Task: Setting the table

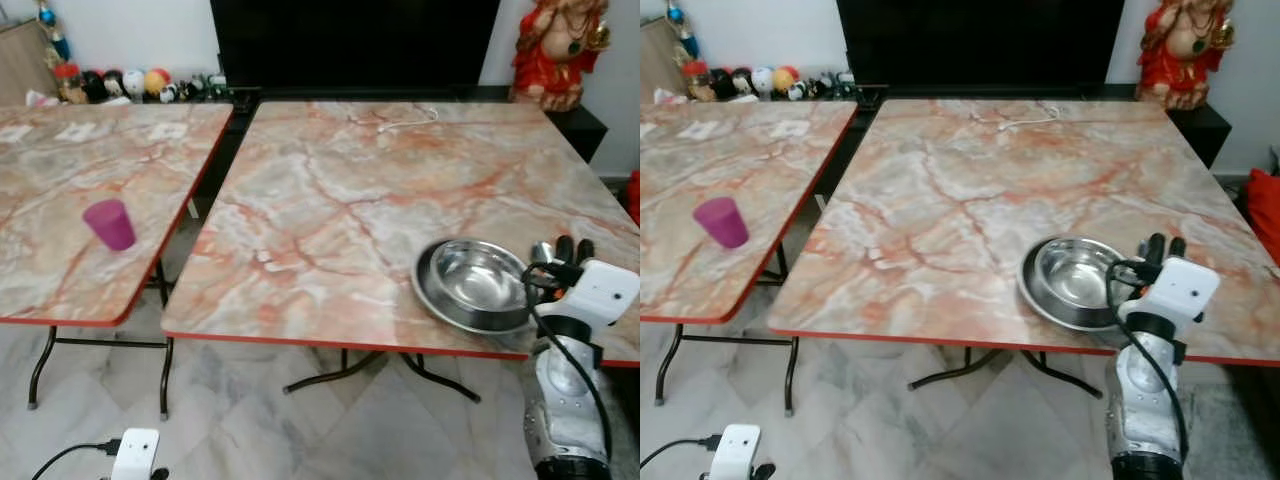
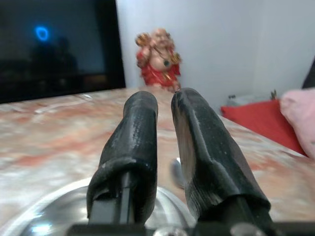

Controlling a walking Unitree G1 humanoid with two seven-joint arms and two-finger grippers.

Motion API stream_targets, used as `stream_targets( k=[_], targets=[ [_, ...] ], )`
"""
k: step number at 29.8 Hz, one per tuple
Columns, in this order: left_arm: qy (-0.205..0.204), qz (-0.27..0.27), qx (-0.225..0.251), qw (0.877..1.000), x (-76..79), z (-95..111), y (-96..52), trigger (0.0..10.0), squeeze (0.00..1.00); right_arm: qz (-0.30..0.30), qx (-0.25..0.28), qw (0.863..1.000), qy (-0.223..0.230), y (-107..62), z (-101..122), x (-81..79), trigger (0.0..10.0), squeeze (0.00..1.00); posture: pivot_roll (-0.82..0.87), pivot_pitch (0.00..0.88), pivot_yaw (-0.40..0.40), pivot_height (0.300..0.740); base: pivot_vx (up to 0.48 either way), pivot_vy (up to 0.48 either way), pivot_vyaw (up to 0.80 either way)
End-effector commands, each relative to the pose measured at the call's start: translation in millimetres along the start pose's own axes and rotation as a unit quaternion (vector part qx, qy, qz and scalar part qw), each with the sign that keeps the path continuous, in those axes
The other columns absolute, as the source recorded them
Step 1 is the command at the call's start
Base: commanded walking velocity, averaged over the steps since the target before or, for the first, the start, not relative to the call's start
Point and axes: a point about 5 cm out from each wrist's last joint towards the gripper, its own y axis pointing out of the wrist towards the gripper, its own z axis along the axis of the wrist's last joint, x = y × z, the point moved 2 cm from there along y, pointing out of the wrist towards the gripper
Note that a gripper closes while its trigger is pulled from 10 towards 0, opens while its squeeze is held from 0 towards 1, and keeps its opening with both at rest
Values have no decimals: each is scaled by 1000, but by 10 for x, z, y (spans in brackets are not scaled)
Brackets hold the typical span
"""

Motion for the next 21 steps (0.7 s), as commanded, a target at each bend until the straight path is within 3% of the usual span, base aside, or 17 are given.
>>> stream_targets(
  k=[1,11,16,21],
  targets=[
    [7,8,-16,1000,-77,-86,-26,10000,0,16,1,1000,9,0,27,-126,10000,0,82,0,-4,740,0,480,0],
    [6,7,-15,1000,-77,-81,-25,10000,0,26,-4,1000,8,-31,4,-147,10000,0,81,0,-3,740,0,480,0],
    [4,8,-15,1000,-79,-82,-26,10000,0,59,6,998,-3,-41,34,-248,10000,0,83,0,-6,740,0,480,0],
    [4,7,-14,1000,-77,-79,-25,10000,0,77,9,997,-6,-66,33,-322,10000,0,85,0,-7,740,0,480,775]
  ],
)
